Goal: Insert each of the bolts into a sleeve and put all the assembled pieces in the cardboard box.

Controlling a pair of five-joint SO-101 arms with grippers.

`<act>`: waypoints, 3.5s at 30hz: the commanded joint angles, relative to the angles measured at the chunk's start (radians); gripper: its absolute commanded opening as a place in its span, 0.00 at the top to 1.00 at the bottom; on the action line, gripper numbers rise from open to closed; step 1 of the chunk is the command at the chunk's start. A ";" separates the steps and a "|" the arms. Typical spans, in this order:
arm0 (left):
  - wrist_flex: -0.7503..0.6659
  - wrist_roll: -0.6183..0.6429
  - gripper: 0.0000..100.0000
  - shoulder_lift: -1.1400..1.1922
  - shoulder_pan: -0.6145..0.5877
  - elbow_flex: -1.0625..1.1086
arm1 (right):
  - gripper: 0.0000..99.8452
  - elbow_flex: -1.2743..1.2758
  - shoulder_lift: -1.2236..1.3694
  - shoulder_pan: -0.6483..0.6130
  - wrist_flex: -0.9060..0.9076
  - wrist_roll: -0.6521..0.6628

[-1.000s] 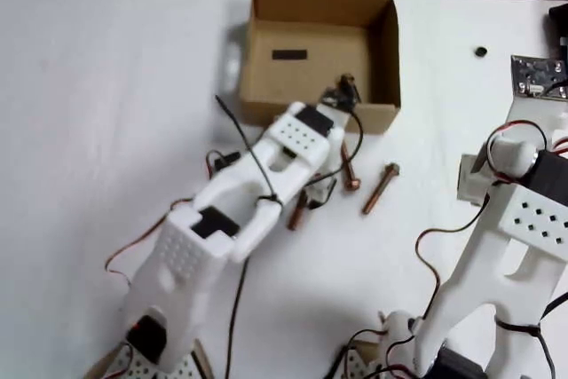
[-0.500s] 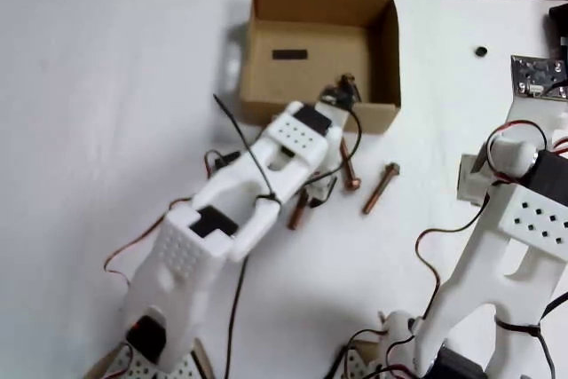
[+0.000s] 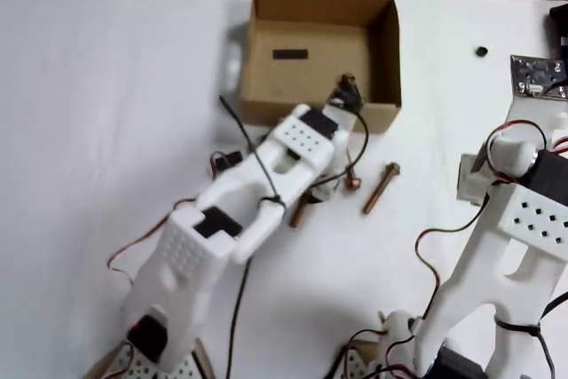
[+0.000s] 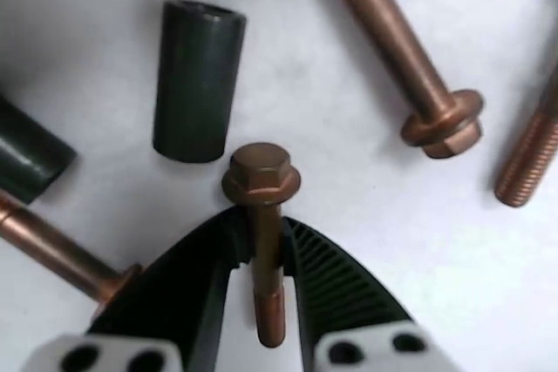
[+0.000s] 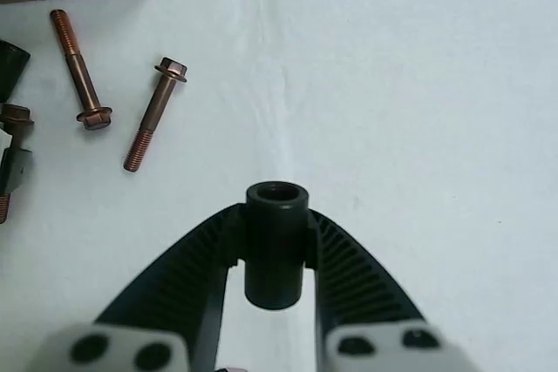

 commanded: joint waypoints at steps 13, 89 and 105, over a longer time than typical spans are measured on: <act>0.407 -0.193 0.98 -0.029 -0.244 -0.954 | 0.98 -0.009 -0.039 -0.001 -0.013 0.008; -0.273 0.239 0.98 -1.363 -0.127 0.820 | 0.98 1.162 -0.851 -1.086 -1.044 -0.321; -0.284 0.238 0.98 -1.363 -0.132 0.863 | 0.98 1.134 -0.851 -1.036 -1.043 -0.331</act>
